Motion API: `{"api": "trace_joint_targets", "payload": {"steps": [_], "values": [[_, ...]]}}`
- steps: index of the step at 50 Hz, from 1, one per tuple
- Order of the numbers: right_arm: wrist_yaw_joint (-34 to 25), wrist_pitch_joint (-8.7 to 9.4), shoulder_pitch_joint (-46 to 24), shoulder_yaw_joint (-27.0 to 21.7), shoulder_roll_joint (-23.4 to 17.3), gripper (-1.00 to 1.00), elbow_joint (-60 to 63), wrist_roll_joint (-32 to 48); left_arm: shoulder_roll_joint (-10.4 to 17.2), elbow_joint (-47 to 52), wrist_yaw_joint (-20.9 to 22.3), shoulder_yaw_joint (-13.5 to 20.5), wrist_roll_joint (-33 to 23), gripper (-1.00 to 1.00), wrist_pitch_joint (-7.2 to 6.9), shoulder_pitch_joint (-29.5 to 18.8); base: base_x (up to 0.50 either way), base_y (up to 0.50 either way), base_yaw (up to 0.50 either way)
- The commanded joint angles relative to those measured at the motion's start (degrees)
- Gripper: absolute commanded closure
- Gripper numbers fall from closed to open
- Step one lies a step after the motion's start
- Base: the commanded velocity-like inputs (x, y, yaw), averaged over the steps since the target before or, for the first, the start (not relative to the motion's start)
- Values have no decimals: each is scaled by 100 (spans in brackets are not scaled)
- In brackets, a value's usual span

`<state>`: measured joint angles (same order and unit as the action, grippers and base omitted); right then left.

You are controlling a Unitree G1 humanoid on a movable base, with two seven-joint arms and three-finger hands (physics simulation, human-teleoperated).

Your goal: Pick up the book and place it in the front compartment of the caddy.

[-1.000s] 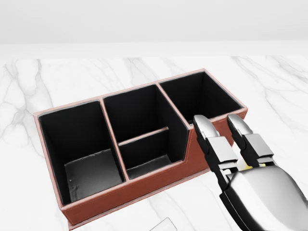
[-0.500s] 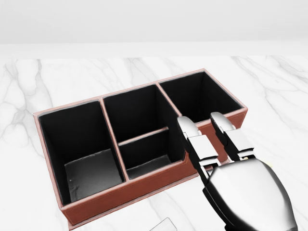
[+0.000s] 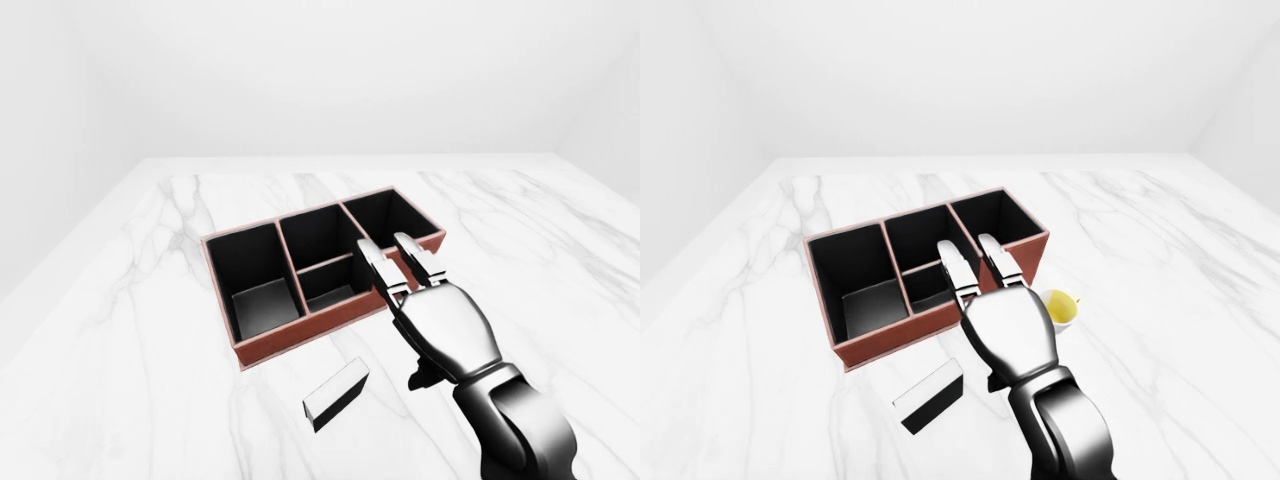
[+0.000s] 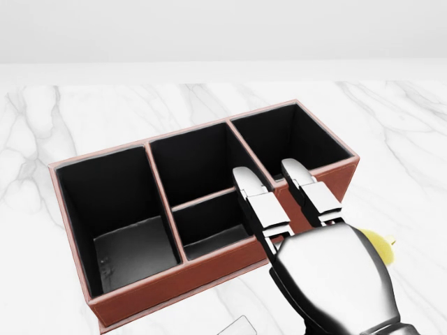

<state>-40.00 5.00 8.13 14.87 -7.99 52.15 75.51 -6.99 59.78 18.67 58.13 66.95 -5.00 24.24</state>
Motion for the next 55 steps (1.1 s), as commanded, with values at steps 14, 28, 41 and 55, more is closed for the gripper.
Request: {"api": "trace_joint_targets", "payload": {"steps": [14,28,41,55], "values": [[0,0,164,205,732,-100,-337,404,24,8,-41,-23,27,-100,0,-16,0,0,0],[0,0,503,556,633,-100,-656,401,-61,-31,88,50,32,-100,0,-1,0,0,0],[0,0,479,629,561,-100,-953,433,-103,-85,153,40,4,-100,0,5,0,0,0],[0,0,334,535,556,-100,-1279,397,-140,-41,172,80,39,-100,0,32,0,0,0]]}}
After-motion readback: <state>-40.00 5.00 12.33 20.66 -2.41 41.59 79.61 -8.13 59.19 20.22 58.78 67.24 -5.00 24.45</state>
